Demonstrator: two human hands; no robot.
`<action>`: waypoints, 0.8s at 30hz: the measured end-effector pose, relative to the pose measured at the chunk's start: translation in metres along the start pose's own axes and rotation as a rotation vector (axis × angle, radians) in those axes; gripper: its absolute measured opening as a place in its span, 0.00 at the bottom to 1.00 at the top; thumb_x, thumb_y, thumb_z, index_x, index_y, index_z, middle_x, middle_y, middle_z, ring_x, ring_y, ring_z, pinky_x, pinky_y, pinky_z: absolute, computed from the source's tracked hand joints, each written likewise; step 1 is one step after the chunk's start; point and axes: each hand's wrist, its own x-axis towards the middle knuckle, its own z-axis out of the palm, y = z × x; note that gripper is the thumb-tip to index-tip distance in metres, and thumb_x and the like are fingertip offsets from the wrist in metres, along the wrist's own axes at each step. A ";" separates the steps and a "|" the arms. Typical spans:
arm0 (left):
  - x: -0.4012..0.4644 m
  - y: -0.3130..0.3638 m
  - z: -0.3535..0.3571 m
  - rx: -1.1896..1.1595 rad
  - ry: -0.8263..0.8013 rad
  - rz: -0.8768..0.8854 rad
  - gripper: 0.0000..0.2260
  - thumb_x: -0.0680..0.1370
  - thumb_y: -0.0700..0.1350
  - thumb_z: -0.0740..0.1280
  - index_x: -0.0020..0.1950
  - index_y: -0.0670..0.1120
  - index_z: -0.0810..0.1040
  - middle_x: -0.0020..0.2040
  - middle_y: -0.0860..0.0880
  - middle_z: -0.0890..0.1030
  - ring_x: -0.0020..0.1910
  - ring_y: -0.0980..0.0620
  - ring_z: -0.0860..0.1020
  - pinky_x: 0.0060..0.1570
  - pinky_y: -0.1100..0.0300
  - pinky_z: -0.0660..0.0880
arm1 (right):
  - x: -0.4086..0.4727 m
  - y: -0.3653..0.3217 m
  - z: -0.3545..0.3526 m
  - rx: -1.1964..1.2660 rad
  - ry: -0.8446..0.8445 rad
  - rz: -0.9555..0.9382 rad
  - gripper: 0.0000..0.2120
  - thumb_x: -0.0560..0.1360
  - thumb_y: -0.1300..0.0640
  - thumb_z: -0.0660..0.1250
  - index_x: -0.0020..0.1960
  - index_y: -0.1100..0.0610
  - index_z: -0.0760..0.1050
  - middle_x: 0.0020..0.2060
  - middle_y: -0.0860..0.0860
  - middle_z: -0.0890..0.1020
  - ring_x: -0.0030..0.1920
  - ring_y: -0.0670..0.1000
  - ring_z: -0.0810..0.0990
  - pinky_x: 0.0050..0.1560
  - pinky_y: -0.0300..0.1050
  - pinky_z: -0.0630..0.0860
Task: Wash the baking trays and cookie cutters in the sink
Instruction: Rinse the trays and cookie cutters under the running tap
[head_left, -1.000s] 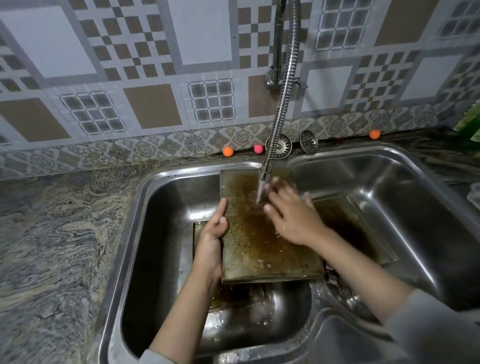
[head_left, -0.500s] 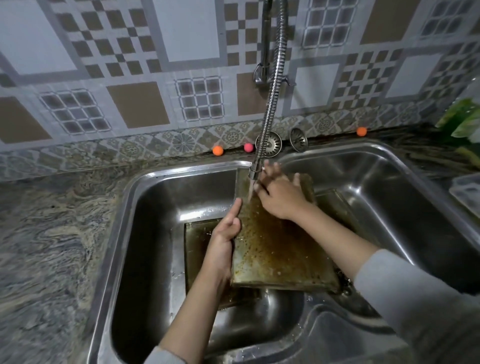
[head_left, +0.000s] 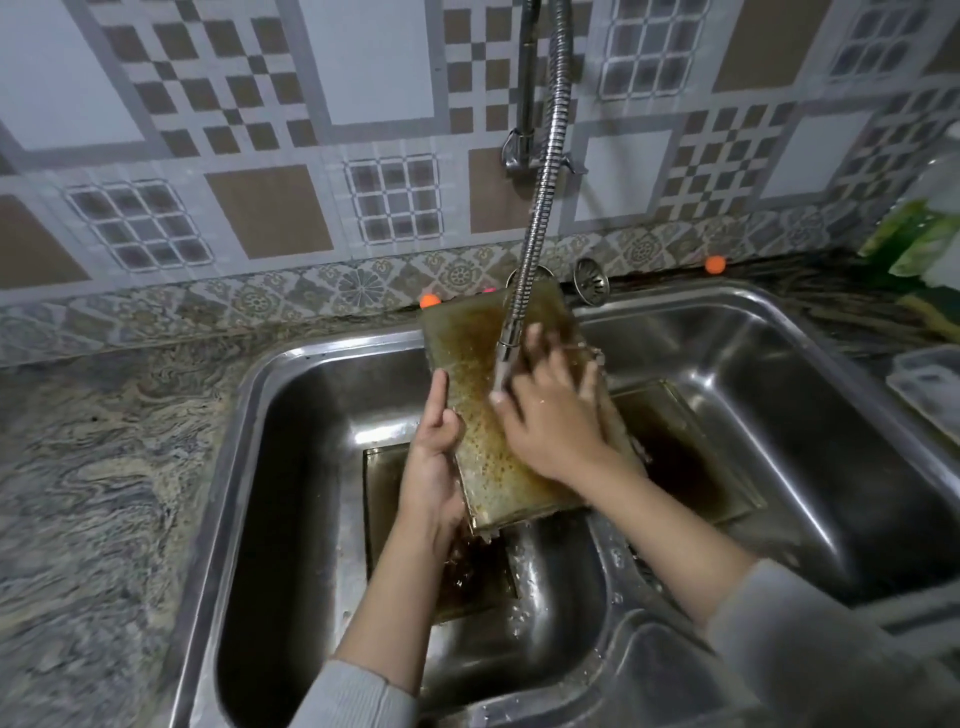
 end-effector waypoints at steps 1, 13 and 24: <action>0.001 -0.006 0.003 0.010 -0.004 -0.021 0.24 0.79 0.34 0.53 0.72 0.52 0.65 0.59 0.48 0.81 0.52 0.50 0.82 0.45 0.55 0.81 | -0.010 -0.011 0.002 0.013 -0.016 -0.108 0.26 0.81 0.43 0.45 0.77 0.50 0.51 0.77 0.49 0.41 0.76 0.52 0.36 0.69 0.64 0.33; 0.008 -0.017 -0.024 0.114 0.115 -0.078 0.21 0.79 0.37 0.55 0.65 0.56 0.76 0.70 0.45 0.72 0.65 0.41 0.74 0.64 0.39 0.70 | -0.051 0.071 -0.028 1.080 0.006 0.410 0.25 0.80 0.55 0.60 0.74 0.43 0.59 0.66 0.49 0.73 0.65 0.47 0.70 0.68 0.47 0.64; 0.018 -0.028 -0.008 0.506 0.100 -0.108 0.21 0.83 0.50 0.55 0.76 0.50 0.61 0.69 0.52 0.69 0.70 0.47 0.67 0.64 0.52 0.65 | -0.045 0.088 -0.080 1.439 0.286 0.409 0.23 0.77 0.66 0.63 0.70 0.51 0.69 0.60 0.51 0.80 0.58 0.49 0.80 0.60 0.50 0.76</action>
